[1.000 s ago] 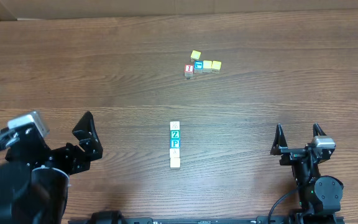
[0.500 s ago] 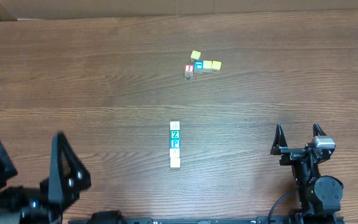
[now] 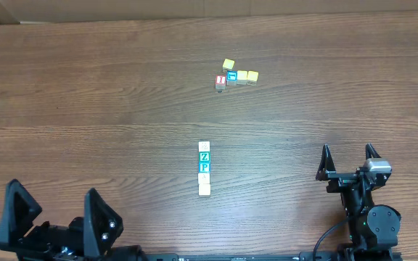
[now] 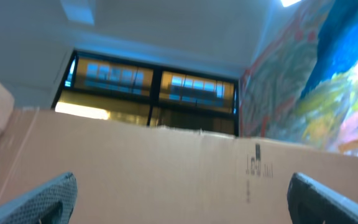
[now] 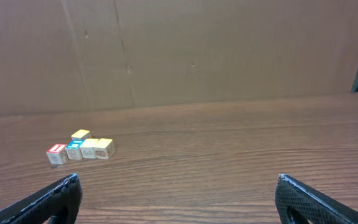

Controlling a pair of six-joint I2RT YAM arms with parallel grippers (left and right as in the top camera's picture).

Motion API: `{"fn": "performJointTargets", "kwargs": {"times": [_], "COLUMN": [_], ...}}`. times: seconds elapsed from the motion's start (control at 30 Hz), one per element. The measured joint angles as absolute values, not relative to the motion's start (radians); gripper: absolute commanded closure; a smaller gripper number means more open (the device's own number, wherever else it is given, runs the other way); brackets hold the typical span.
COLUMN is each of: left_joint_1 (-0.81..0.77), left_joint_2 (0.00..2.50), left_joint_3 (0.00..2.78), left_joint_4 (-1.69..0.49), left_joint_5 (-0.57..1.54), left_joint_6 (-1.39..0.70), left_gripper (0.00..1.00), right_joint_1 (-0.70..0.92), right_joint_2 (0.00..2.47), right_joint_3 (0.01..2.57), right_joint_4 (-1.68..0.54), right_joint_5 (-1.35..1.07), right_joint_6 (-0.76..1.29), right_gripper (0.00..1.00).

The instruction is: Flip 5 blocks

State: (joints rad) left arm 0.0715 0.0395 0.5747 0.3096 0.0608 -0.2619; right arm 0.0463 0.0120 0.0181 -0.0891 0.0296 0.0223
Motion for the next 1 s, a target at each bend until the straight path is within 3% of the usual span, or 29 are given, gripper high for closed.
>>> {"fn": "performJointTargets", "kwargs": {"times": [0.23, 0.7, 0.83, 1.0], "left_joint_1": [0.072, 0.072, 0.072, 0.072], "left_joint_2": [0.018, 0.018, 0.017, 0.015], "left_joint_3": [0.375, 0.065, 0.017, 0.01], "left_joint_4": [0.507, 0.52, 0.481, 0.268], "left_joint_5": [0.064, 0.017, 0.006, -0.009], "left_joint_6": [-0.262, -0.262, -0.262, -0.262], "left_gripper": [0.0, 0.0, 0.0, 0.0], "right_joint_1": [0.047, 0.046, 0.046, 0.046], "right_joint_2": [0.012, 0.012, 0.012, 0.012], "right_joint_3": [0.018, 0.018, 0.018, 0.018], "right_joint_4": [-0.089, -0.089, -0.089, -0.089], "right_joint_5": [0.03, 0.03, 0.03, 0.03], "right_joint_6": [0.022, 0.022, 0.022, 0.022], "right_gripper": [0.0, 0.0, 0.0, 0.0]}}
